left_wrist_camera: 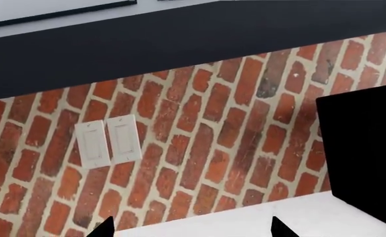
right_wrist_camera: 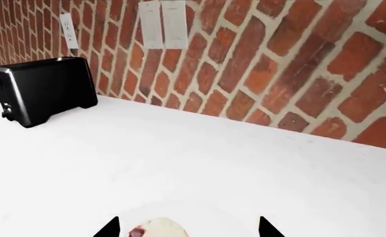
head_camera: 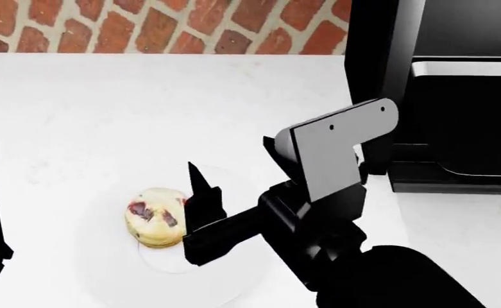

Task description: Place the scone on the tray of the toaster oven.

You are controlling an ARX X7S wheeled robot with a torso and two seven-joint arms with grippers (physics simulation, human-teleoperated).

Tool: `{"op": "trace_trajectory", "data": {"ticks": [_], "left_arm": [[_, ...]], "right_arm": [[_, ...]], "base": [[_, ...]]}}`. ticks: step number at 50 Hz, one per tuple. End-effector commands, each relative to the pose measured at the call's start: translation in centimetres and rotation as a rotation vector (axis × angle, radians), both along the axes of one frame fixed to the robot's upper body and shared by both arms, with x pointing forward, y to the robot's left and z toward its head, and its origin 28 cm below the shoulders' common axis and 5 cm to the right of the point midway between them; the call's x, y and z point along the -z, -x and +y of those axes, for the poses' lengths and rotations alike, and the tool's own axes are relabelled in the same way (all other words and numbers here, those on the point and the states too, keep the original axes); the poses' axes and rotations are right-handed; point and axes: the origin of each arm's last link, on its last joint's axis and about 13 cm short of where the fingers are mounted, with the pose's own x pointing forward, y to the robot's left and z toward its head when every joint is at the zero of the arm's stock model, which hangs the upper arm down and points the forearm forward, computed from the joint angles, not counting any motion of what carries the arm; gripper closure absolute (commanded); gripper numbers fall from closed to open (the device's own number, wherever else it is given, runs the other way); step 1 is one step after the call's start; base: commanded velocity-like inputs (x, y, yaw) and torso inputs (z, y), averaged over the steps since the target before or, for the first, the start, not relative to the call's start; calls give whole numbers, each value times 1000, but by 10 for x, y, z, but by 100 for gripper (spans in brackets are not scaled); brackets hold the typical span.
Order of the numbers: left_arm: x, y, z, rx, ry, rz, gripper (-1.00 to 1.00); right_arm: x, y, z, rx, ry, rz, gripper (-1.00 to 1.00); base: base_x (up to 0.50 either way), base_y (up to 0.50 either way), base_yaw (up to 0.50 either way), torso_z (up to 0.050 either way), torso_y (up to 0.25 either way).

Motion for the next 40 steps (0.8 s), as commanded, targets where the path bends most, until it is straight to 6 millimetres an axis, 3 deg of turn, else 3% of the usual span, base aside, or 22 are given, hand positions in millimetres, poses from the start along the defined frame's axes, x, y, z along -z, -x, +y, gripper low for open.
{"op": "trace_trajectory", "data": {"ticks": [1, 25, 31, 40], "left_arm": [[8, -2, 0, 2, 4, 19, -100], [14, 0, 1, 2, 9, 33, -100], [13, -1, 0, 7, -2, 40, -100], [14, -2, -1, 13, 0, 45, -100]], "right_arm": [[9, -8, 0, -90, 27, 142, -100], [9, -12, 8, -214, 122, 292, -100], [3, -20, 7, -197, 146, 278, -100], [11, -34, 10, -203, 182, 308, -100]], "base": [[0, 0, 0, 0, 0], [0, 0, 0, 0, 0], [0, 0, 0, 0, 0], [0, 0, 0, 0, 0]]}}
